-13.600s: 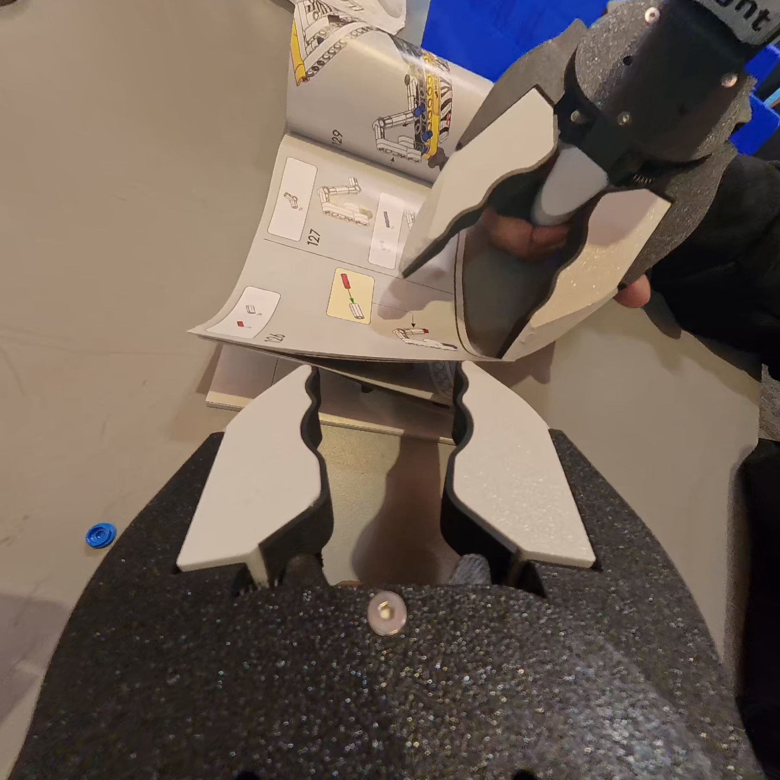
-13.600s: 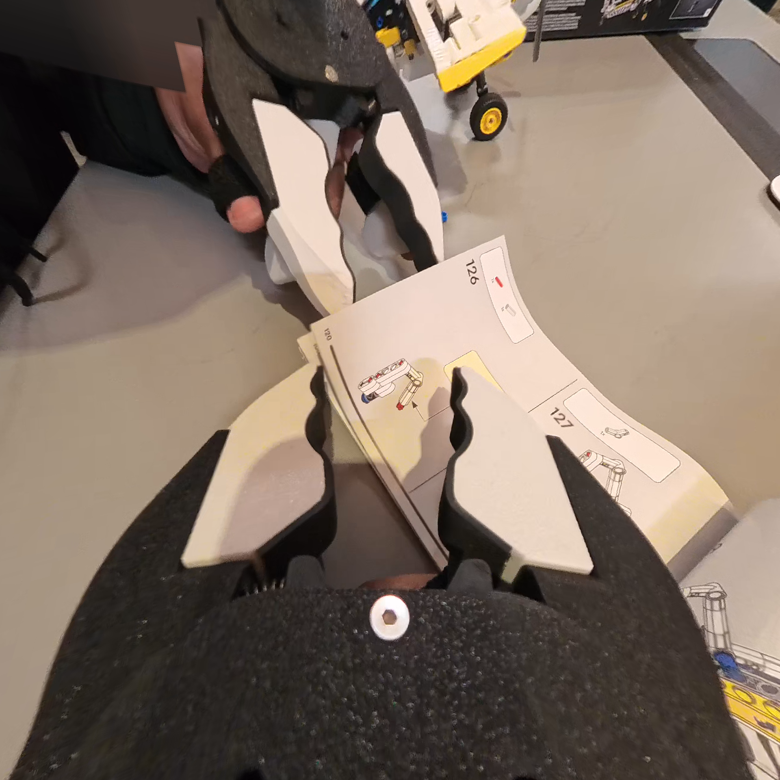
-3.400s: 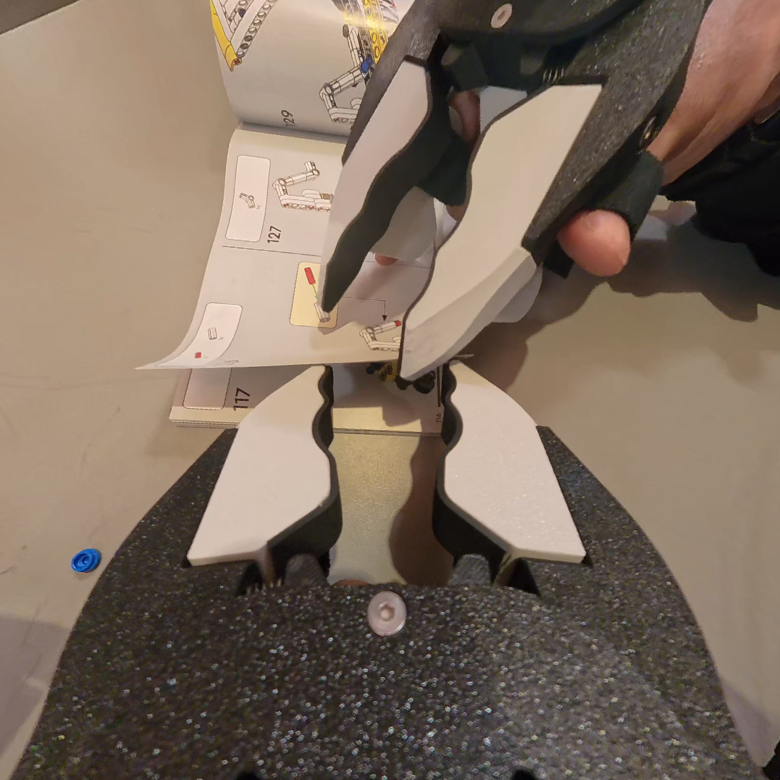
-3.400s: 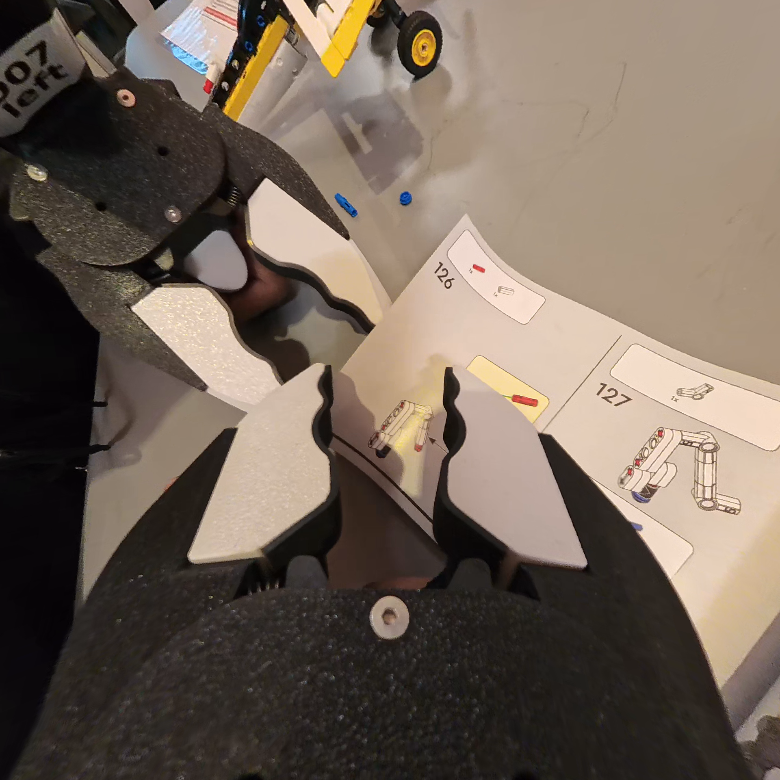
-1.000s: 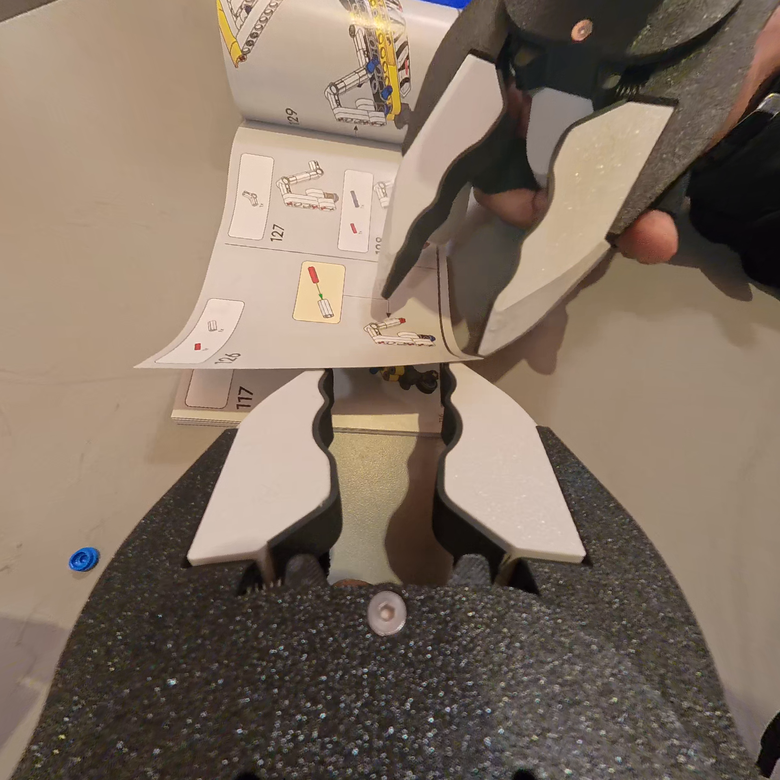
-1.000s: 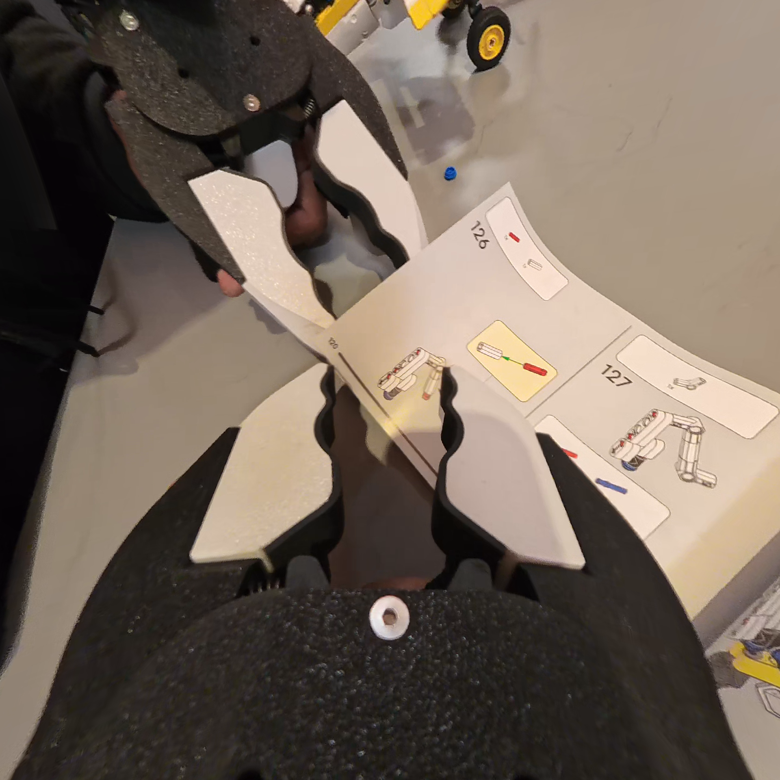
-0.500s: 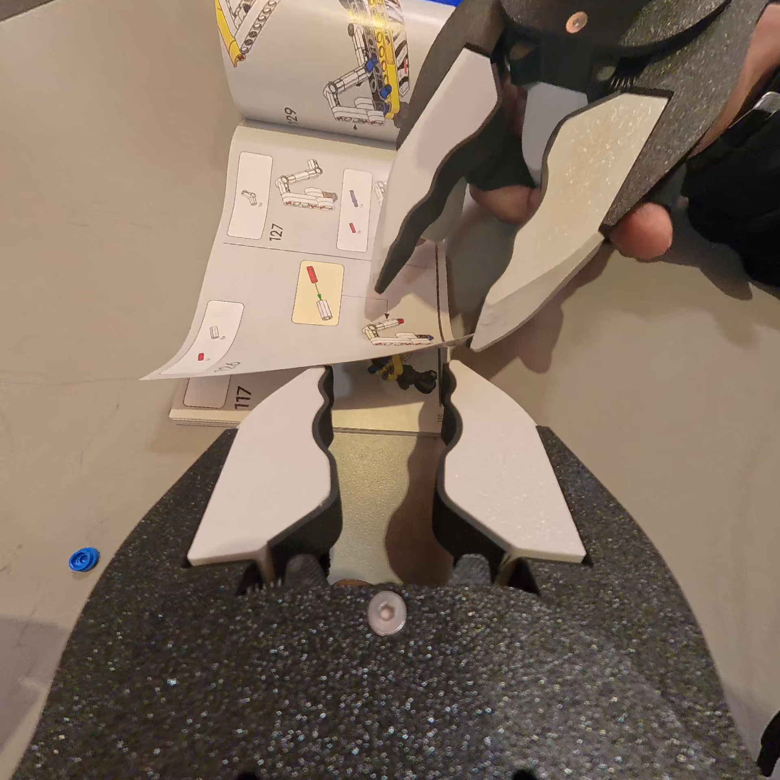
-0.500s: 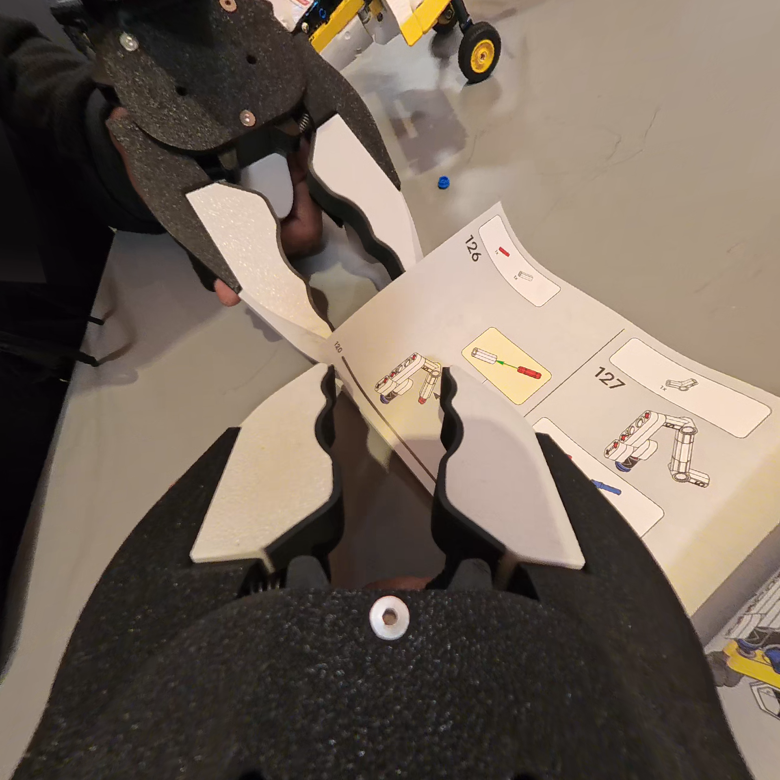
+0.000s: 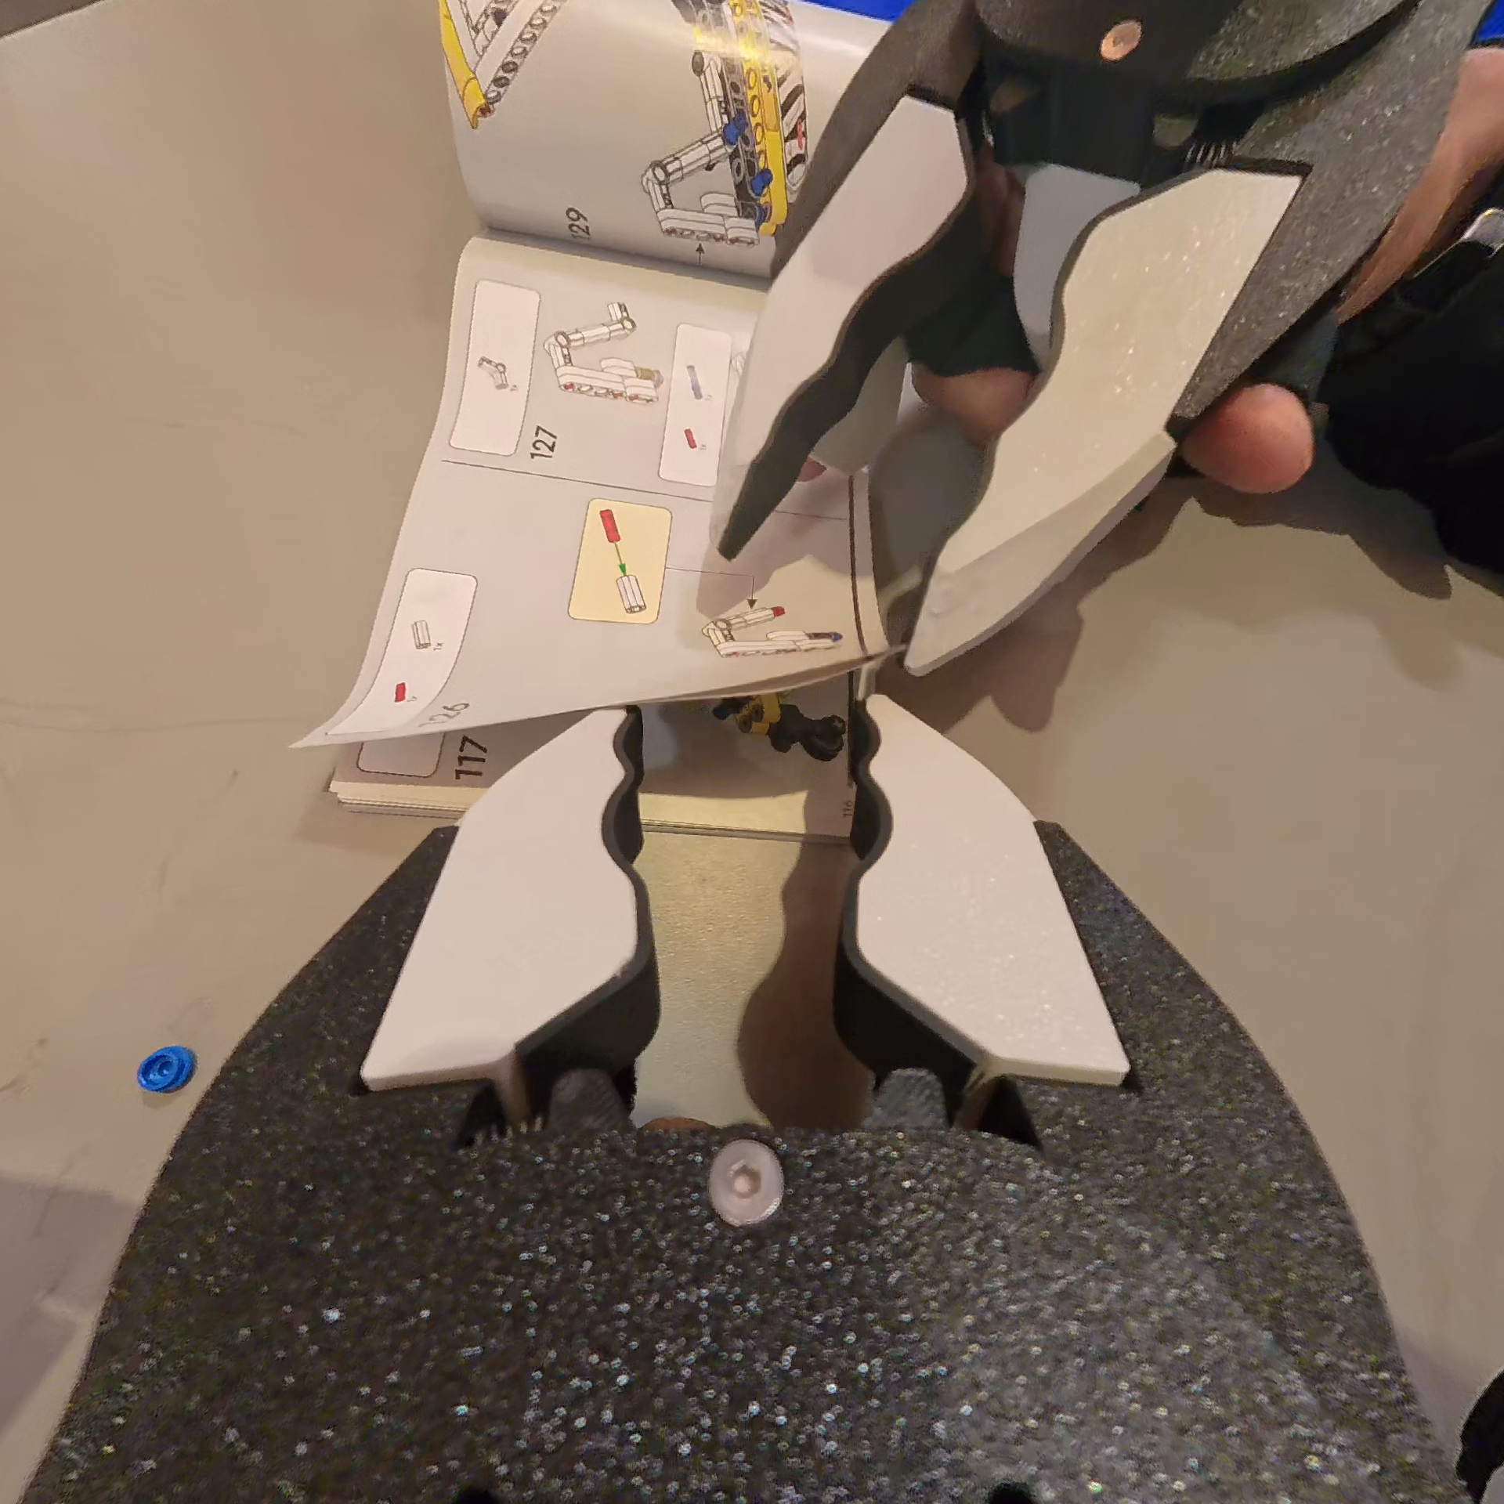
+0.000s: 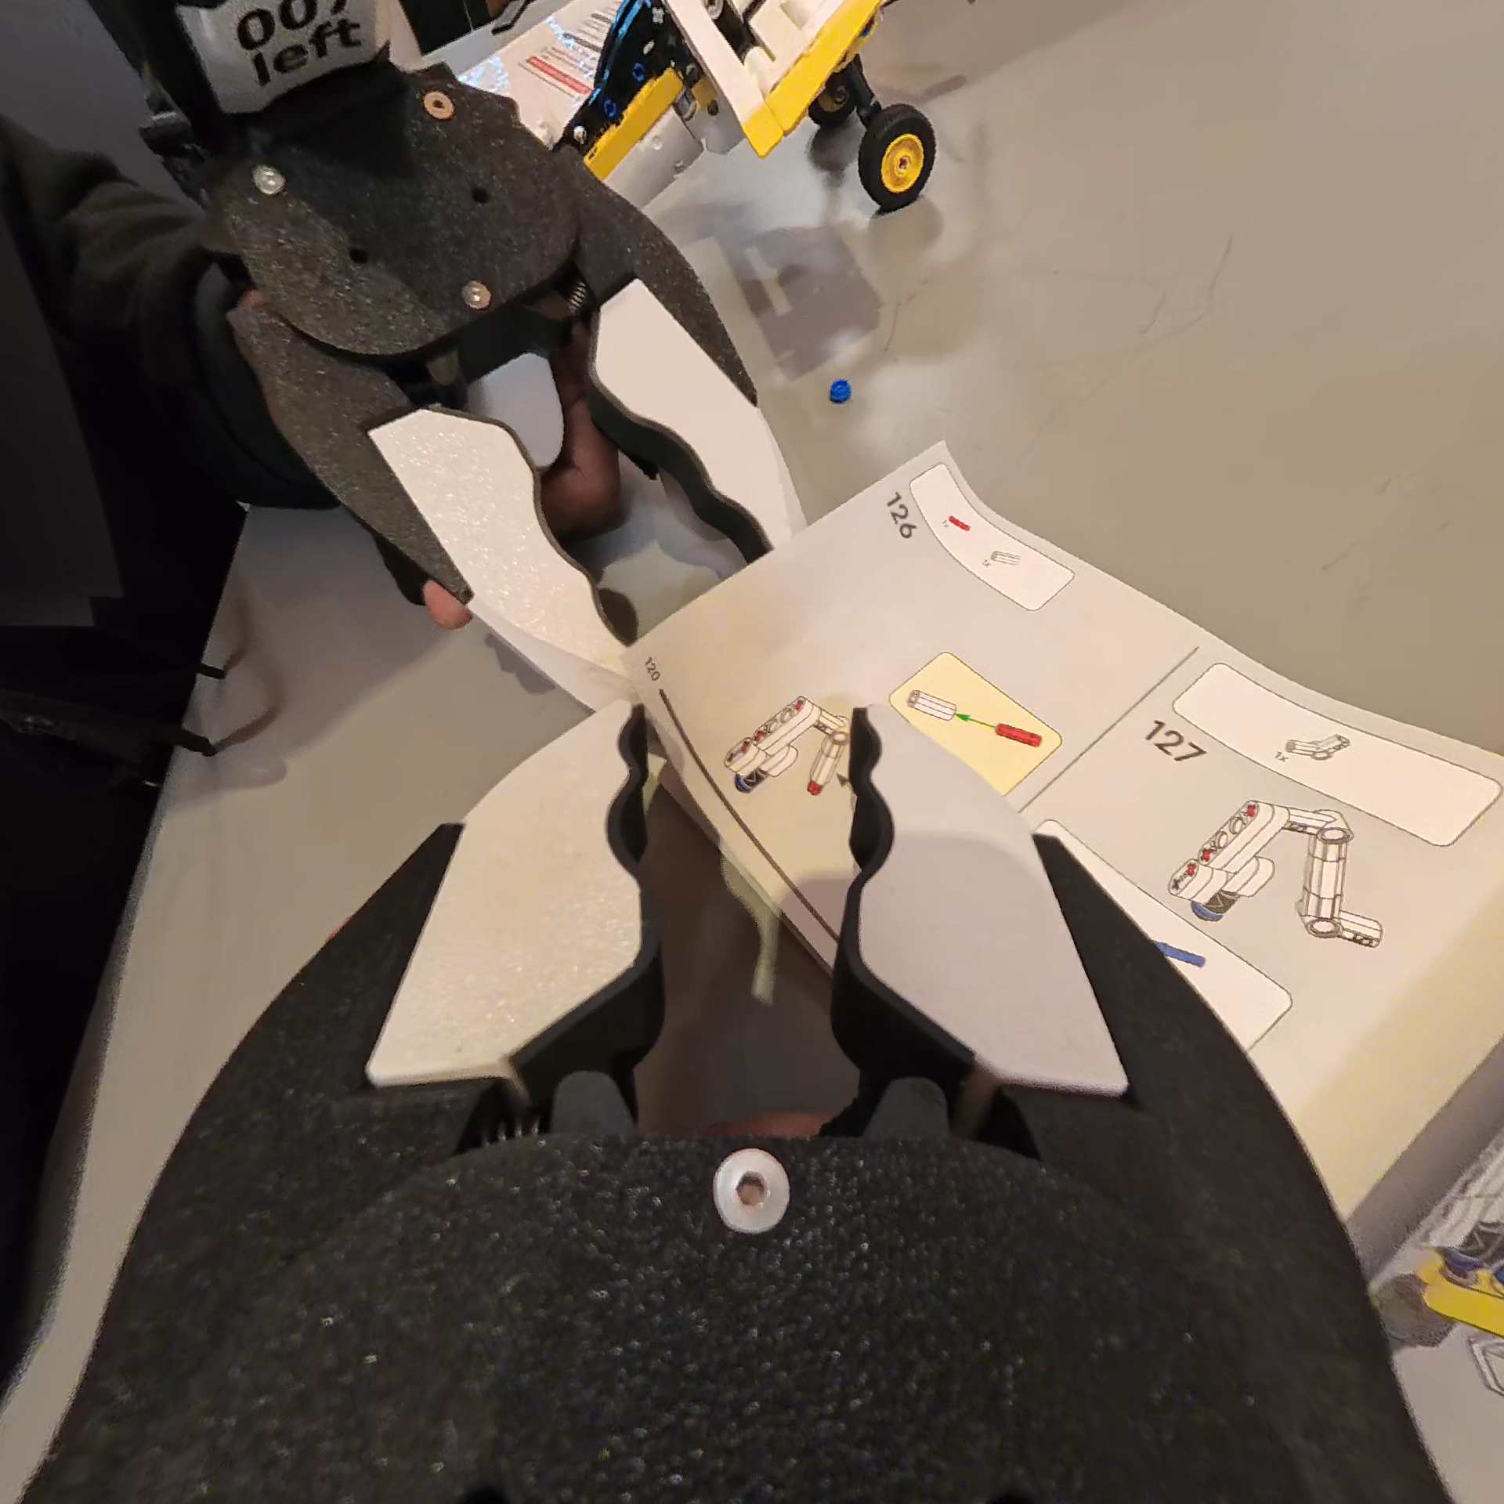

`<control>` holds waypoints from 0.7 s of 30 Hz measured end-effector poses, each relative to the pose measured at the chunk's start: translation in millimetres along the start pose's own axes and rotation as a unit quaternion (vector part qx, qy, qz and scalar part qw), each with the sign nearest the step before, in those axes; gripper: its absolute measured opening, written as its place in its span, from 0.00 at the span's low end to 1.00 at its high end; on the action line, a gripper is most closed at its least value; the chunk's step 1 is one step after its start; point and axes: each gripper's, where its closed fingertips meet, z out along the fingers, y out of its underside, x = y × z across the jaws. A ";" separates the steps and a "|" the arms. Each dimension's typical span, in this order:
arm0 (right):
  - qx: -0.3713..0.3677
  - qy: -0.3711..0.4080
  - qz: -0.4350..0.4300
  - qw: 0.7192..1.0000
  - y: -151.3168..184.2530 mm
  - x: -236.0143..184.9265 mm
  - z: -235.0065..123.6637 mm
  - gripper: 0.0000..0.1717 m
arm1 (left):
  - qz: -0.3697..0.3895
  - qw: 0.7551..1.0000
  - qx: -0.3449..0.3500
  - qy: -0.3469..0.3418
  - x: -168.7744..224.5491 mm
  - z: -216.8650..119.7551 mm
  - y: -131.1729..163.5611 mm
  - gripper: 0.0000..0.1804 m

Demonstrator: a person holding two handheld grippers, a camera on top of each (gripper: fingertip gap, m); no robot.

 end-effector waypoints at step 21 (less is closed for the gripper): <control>-0.009 0.004 0.089 0.996 -30.1 9.4 20.4 0.30 | 0.009 1.000 -0.001 -0.002 2.3 0.4 0.0 0.28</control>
